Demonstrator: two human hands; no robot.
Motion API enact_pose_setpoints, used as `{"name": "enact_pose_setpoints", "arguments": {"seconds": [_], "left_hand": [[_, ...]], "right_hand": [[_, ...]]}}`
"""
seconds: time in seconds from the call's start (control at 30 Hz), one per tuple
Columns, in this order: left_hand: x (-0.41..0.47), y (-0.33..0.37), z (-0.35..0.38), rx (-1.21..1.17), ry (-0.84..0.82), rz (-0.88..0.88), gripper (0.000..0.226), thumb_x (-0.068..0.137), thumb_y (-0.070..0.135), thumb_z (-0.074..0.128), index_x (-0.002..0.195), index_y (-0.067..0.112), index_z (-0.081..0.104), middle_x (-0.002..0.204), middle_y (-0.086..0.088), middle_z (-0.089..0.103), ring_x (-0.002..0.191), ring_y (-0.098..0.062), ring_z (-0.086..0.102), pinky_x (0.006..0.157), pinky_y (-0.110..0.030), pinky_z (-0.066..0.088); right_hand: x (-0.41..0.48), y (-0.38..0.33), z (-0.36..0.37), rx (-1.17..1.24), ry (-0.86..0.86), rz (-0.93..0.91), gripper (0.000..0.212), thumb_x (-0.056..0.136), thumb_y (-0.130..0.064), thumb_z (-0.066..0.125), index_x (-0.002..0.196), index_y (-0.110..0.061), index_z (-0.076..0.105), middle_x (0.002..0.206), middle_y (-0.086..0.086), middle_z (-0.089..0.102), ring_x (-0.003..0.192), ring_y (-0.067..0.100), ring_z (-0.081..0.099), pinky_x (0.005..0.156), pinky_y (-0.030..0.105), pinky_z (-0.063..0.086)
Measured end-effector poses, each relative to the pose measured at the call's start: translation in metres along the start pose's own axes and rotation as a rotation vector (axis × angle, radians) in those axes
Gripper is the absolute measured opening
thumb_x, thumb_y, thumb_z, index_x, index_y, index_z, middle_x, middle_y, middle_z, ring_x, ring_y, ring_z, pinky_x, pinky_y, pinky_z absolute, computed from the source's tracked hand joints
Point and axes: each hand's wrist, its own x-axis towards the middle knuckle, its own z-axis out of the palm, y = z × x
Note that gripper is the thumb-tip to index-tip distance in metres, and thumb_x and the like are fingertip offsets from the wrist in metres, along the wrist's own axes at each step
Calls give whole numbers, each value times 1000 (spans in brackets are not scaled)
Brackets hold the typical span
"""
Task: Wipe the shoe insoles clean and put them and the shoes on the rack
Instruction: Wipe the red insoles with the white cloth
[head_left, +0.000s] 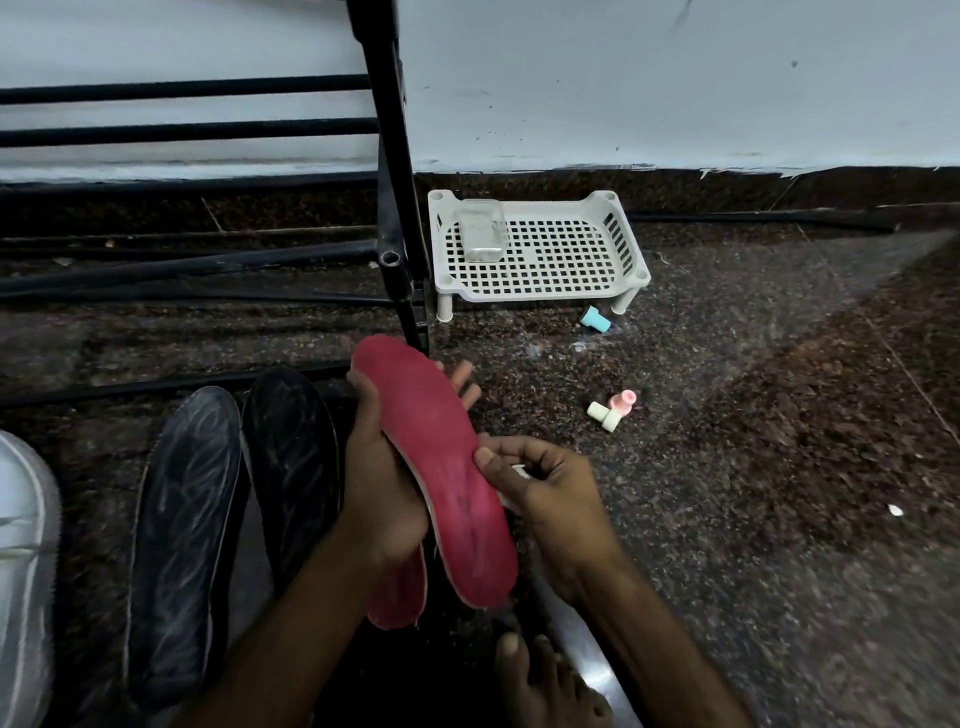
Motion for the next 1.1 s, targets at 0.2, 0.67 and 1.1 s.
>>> {"name": "enact_pose_setpoints", "arguments": {"seconds": [0.2, 0.67, 1.1], "left_hand": [[-17, -31, 7, -101, 78, -29, 90, 84, 77, 25, 139, 9, 48, 138, -12, 57, 130, -26, 52, 115, -46, 29], [-16, -34, -5, 84, 159, -92, 103, 62, 90, 44, 120, 7, 66, 127, -22, 62, 118, -34, 61, 110, -51, 37], [-14, -27, -4, 61, 51, -179, 113, 65, 94, 16, 133, 16, 60, 136, -12, 59, 126, -27, 56, 114, -44, 30]], "right_hand": [[-7, 6, 2, 36, 100, -72, 3, 86, -8, 72, 87, -9, 75, 81, 13, 73, 72, 21, 67, 70, 37, 53], [-11, 6, 21, -781, 2, -696, 29, 85, 0, 64, 108, -18, 62, 96, -7, 67, 92, 11, 62, 79, 31, 51], [-15, 7, 21, -735, 41, -618, 25, 83, -1, 65, 101, -17, 59, 96, -8, 68, 91, 5, 64, 78, 31, 53]]}}
